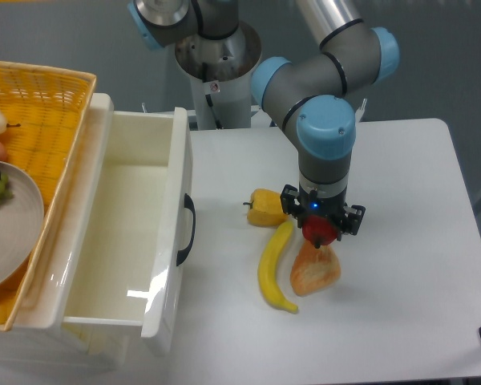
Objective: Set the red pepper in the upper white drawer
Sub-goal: 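Close the gripper on the red pepper and lift it off the table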
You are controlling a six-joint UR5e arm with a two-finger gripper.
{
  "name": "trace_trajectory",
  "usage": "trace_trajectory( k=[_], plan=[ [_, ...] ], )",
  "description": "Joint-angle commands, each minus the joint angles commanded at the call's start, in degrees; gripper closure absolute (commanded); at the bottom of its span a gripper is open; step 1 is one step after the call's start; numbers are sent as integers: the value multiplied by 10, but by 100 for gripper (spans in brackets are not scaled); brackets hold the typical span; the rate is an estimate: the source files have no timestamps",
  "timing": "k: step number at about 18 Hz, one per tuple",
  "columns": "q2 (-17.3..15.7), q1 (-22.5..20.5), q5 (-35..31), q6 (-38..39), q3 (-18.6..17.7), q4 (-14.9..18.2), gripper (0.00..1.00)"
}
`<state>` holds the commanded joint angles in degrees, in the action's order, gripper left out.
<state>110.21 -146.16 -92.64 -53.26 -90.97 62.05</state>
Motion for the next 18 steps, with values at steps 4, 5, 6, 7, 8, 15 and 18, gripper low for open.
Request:
trace_trajectory(
  k=[4,5,6,7,8,15,18],
  plan=[
    [1,0,2,4,2,-1,56],
    [3,0,5,7,5,-1,56],
    [4,0,4,10,8,-1,56],
    [4,0,4,13,9,-1,56],
    [3,0,6,13,9,-1,56],
    [4,0,6,14,18,-1,56],
    [0,1,5,15,26,8,56]
  ],
)
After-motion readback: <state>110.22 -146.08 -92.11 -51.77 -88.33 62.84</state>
